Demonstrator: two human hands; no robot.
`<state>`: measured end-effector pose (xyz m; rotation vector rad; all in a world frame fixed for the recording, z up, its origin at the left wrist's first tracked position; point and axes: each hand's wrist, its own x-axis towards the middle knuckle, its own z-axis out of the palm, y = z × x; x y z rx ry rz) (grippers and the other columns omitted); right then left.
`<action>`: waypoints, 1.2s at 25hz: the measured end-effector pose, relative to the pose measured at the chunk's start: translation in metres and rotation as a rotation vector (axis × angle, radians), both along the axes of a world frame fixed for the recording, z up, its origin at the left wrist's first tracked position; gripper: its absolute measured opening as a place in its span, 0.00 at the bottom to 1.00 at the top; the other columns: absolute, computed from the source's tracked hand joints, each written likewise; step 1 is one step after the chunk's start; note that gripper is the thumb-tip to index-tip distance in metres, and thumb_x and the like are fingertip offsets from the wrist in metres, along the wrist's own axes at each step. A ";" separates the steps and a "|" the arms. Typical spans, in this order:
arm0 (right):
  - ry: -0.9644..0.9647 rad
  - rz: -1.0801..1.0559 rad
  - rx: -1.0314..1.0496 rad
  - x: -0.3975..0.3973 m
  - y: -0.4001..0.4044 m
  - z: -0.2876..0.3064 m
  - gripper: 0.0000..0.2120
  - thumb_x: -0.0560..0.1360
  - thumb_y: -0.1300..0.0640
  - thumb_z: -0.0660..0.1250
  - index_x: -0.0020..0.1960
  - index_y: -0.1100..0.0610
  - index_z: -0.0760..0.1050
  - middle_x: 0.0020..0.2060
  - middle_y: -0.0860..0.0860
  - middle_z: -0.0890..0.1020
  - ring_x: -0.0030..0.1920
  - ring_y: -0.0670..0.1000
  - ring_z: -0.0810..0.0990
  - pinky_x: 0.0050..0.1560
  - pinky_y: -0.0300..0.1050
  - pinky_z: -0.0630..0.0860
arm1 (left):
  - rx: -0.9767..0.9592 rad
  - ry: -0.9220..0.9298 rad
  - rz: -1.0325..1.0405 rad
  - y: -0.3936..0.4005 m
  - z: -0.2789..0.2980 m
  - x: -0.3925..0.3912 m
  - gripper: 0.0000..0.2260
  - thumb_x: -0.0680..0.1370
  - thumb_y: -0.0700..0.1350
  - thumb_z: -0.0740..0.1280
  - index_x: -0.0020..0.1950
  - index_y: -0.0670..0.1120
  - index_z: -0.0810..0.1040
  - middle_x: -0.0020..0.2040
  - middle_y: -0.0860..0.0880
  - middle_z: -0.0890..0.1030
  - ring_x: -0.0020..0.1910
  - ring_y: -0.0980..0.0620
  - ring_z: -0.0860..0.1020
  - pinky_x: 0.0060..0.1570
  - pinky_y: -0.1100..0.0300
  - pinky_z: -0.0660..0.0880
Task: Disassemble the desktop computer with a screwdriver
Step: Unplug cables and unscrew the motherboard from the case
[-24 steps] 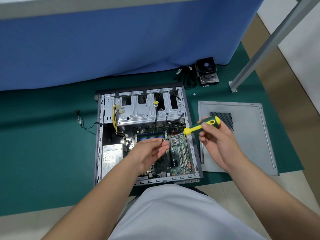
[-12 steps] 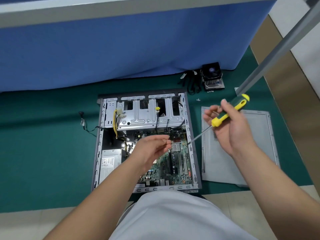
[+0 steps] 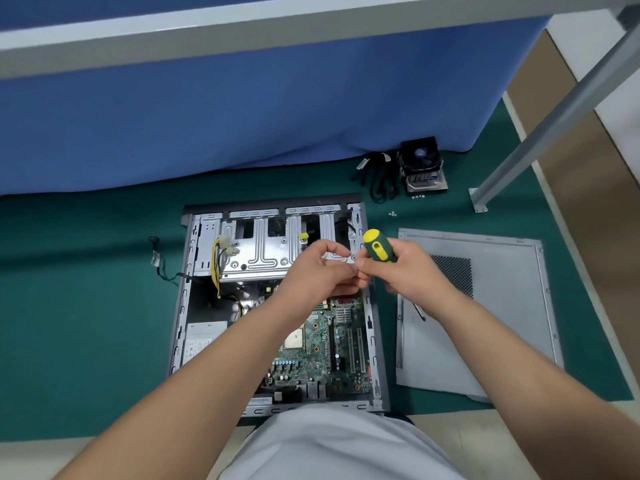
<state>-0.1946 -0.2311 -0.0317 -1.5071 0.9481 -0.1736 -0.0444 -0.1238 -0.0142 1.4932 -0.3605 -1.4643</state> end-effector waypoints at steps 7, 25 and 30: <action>-0.045 -0.021 0.150 -0.006 -0.021 -0.019 0.02 0.75 0.54 0.75 0.46 0.51 0.83 0.35 0.50 0.81 0.31 0.47 0.71 0.30 0.41 0.70 | 0.011 0.060 -0.076 -0.022 -0.013 0.006 0.11 0.80 0.34 0.69 0.61 0.40 0.72 0.49 0.33 0.85 0.47 0.40 0.86 0.49 0.52 0.84; 0.552 -0.461 -0.091 0.031 -0.188 -0.158 0.04 0.72 0.55 0.72 0.45 0.51 0.78 0.39 0.54 0.83 0.42 0.57 0.80 0.42 0.47 0.75 | 0.293 -1.327 -0.574 -0.053 -0.097 0.113 0.36 0.75 0.78 0.43 0.80 0.68 0.36 0.77 0.67 0.27 0.75 0.58 0.23 0.72 0.51 0.22; 0.639 -0.417 -0.205 0.040 -0.195 -0.180 0.02 0.74 0.53 0.71 0.45 0.50 0.78 0.39 0.52 0.81 0.46 0.58 0.80 0.45 0.43 0.73 | 0.301 -1.314 -0.594 -0.054 -0.098 0.114 0.39 0.72 0.81 0.42 0.79 0.68 0.36 0.75 0.68 0.25 0.73 0.59 0.21 0.67 0.56 0.19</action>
